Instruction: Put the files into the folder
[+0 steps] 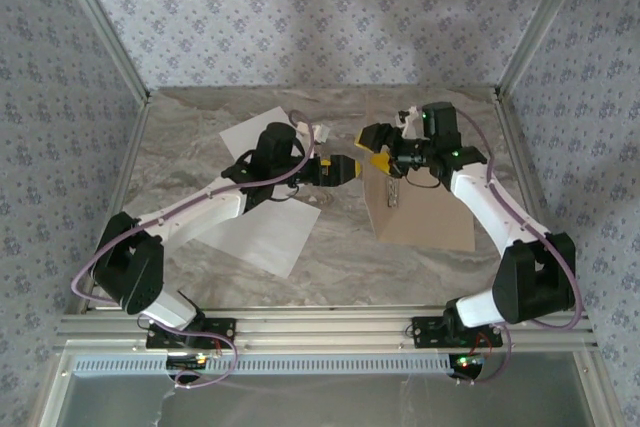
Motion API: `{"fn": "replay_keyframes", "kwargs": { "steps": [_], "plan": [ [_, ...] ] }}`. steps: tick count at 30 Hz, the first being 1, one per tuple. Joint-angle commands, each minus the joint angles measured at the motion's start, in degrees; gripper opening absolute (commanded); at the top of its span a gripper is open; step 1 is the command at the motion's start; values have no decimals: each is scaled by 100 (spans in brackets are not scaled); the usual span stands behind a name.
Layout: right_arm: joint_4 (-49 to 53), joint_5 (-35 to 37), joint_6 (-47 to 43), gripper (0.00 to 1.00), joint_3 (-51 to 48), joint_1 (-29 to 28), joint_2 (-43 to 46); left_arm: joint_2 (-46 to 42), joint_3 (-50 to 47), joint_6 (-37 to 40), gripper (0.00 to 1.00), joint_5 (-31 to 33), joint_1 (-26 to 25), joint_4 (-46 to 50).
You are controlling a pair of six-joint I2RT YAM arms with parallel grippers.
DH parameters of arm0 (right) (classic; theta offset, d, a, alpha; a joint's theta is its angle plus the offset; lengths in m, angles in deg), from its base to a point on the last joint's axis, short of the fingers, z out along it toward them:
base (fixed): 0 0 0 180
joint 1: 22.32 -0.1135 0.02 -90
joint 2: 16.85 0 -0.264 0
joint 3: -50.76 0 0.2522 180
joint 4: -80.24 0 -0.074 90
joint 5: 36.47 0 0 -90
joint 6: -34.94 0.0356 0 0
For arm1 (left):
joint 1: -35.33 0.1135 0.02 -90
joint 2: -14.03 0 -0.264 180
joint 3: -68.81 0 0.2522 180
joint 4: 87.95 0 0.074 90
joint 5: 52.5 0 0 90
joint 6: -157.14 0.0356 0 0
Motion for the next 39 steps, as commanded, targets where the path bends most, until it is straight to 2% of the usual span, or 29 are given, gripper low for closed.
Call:
{"fn": "replay_keyframes", "kwargs": {
  "steps": [1, 10, 13, 24, 36, 39],
  "plan": [
    [-553, -105, 343, 85, -72, -60, 48, 80, 39, -33, 93, -169, 56, -120],
    [-1332, 91, 851, 85, -236, -463, -314, 32, -308, -154, 71, -66, 164, -273],
    [-1363, 91, 873, 85, -223, -479, -358, 3, -447, -178, 57, -40, 267, -279],
    [-583, -1, 373, 86, -151, -186, -41, 85, -928, -187, 24, 236, 776, -242],
    [389, -47, -287, 86, -342, 350, 427, 89, -1524, -255, 3, 735, 944, -677],
    [442, -30, -335, 86, -457, 390, 424, 78, -1678, -399, 0, 928, 977, -827]
  ]
}}
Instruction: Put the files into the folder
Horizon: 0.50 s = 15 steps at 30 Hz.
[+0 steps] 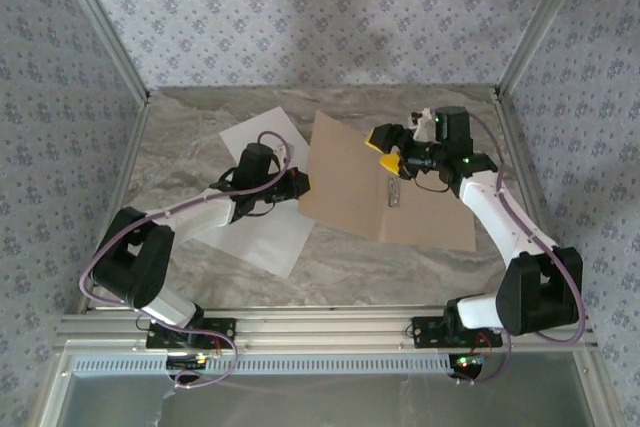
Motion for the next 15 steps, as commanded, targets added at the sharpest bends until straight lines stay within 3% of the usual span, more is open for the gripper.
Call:
{"fn": "replay_keyframes", "kwargs": {
  "steps": [1, 8, 15],
  "plan": [
    [344, -47, -246, 86, -166, 38, 50, -5, -139, -143, 0, 313, 58, -419],
    [406, -136, -333, 86, -198, 113, 79, -1, -333, -328, 0, 710, 117, -637],
    [403, -227, -375, 86, -291, 218, 112, 294, -170, -306, 0, 478, 252, -667]
  ]
}}
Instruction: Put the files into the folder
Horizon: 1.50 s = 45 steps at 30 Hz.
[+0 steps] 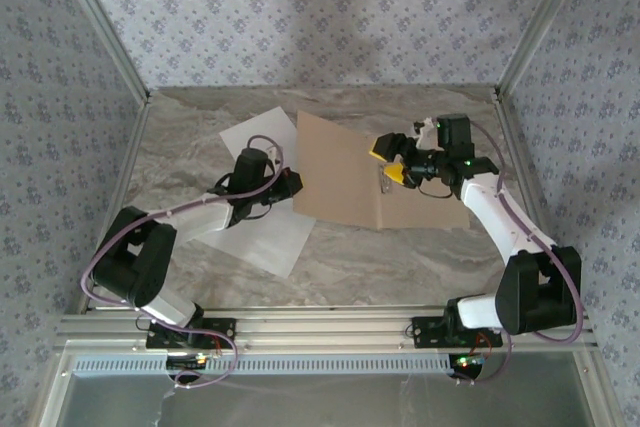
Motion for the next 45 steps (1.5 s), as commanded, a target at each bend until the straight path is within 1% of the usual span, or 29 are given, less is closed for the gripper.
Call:
{"fn": "replay_keyframes", "kwargs": {
  "steps": [1, 5, 12, 15, 20, 23, 27, 32, 36, 38, 40, 45],
  "plan": [
    [110, -186, -137, 86, -120, 56, 116, 300, 212, 41, 0, -90, 73, -87],
    [98, -230, -151, 86, -174, 121, 122, 661, 441, 118, 0, -341, 98, -32],
    [117, -280, -184, 85, -218, 208, 154, 887, 508, 65, 1, -353, 115, -106],
    [127, -257, -196, 86, -232, 227, 171, 758, 485, 82, 17, -278, 109, -38],
    [97, -240, -196, 86, -245, 202, 123, 320, 329, 144, 39, -51, 100, 290],
    [96, -231, -197, 86, -228, 157, 97, -75, 233, 259, 45, 281, 47, 783],
    [93, -205, -196, 86, -179, 88, 50, -568, 263, 393, 52, 906, -166, 1765],
    [52, -187, -202, 85, -84, -24, -33, -704, 485, 379, 53, 1142, -555, 2782],
    [-2, -152, -205, 85, -32, -97, -55, -758, 445, 236, 54, 1221, -995, 3051],
    [10, -153, -218, 85, 0, -125, -68, -783, 352, 152, 54, 1256, -1152, 3087],
    [1, -138, -227, 85, 12, -149, -72, -797, 148, 26, 55, 1170, -1261, 2926],
    [-71, -84, -213, 85, 13, -298, -90, -611, -158, -173, 55, 1142, -1567, 2807]
  ]
}}
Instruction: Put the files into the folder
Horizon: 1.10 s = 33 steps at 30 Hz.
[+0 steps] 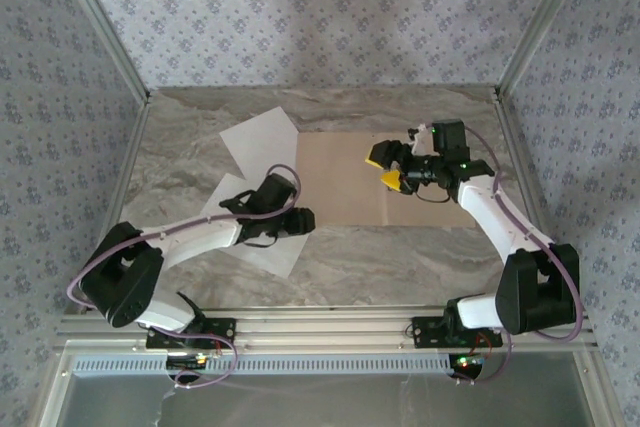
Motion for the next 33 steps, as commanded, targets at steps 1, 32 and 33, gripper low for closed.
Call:
{"fn": "replay_keyframes", "kwargs": {
  "steps": [1, 32, 33],
  "plan": [
    [-94, 49, -128, 85, 183, -136, -75, 67, -169, -232, 55, 60, -171, 53],
    [-534, 276, -106, 82, 474, -1178, -1173, -1584, -1310, -53, 63, 275, 719, 3020],
    [-533, 287, -107, 82, 547, -1263, -1246, -1725, -1334, -56, 65, 175, 799, 2932]
  ]
}}
